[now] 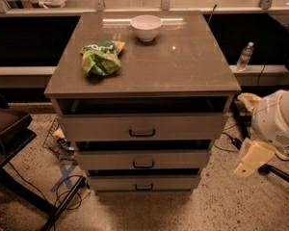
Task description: Open middle drawer
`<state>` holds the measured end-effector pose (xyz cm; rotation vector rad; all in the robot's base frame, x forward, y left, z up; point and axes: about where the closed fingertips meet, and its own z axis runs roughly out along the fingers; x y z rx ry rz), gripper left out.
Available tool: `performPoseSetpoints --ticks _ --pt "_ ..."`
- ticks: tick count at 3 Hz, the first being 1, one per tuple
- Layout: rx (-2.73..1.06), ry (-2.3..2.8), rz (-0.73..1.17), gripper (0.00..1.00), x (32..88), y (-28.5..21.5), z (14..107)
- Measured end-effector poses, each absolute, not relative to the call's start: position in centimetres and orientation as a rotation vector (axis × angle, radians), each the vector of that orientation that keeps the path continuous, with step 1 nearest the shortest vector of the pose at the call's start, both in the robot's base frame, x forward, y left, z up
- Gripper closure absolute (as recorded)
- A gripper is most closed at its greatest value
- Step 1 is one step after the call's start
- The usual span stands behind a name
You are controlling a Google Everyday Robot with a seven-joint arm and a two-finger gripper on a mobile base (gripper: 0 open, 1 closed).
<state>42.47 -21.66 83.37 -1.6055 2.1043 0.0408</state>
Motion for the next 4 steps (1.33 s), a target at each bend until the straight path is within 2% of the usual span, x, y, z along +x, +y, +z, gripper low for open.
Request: performPoseSetpoints --ticks 2,3,4 --pt "-1.553 2.060 -0.024 0.00 44.3 -21.8 83.5" --pt "-1.505 2.071 0.011 0.00 44.6 -21.2 81.2" --pt "-1.493 2.078 0.072 0.00 44.6 -19.8 74.9"
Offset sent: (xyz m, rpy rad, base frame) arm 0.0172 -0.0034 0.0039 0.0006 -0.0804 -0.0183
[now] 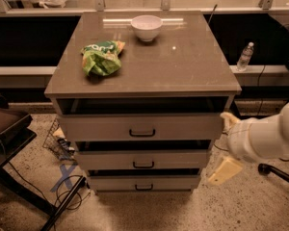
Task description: Open middle drawer
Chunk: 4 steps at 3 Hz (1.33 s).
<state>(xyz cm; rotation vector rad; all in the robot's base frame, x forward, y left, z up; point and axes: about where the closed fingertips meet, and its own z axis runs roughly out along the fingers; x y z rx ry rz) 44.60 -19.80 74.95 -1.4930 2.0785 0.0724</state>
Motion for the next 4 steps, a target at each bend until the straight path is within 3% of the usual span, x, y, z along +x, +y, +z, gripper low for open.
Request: performPoseSetpoints --ticks 2,4 --pt "-1.368 1.969 0.150 0.00 47.8 -18.1 62.0" --pt "-1.363 2.023 0.185 0.00 49.1 -18.2 59.2"
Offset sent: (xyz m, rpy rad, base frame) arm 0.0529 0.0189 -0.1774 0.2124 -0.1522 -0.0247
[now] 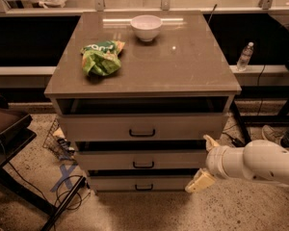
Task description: Open middle drawer
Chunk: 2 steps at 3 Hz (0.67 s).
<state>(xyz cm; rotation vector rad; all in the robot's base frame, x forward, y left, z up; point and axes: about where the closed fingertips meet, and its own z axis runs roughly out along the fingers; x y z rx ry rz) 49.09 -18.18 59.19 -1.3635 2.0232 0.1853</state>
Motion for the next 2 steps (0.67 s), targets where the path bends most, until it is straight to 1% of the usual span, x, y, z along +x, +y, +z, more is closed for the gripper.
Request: performPoseSetpoints --ticks 1,2 --pt "-1.461 2.002 0.252 0.00 49.3 -14.8 54.2" --pt "-1.521 1.975 0.307 0.00 49.6 -12.6 50.6"
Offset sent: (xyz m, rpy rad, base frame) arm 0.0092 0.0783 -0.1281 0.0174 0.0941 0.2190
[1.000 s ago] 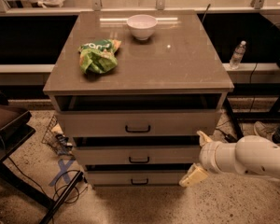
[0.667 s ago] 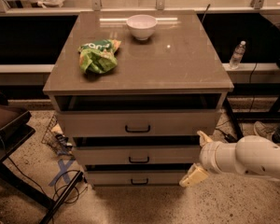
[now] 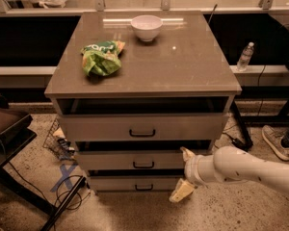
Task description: Open middle drawer
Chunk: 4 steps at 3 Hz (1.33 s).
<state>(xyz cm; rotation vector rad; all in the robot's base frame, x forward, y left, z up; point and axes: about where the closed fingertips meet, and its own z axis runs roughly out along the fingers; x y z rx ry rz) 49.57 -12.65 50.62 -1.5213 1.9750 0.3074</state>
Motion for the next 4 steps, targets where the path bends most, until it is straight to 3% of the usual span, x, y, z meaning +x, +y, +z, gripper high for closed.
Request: performPoseSetpoints --ticks 3,4 --pt "-1.710 1.915 0.277 0.00 55.5 -10.7 45.0" --pt "-1.750 1.989 0.247 0.30 56.8 -12.2 41.5"
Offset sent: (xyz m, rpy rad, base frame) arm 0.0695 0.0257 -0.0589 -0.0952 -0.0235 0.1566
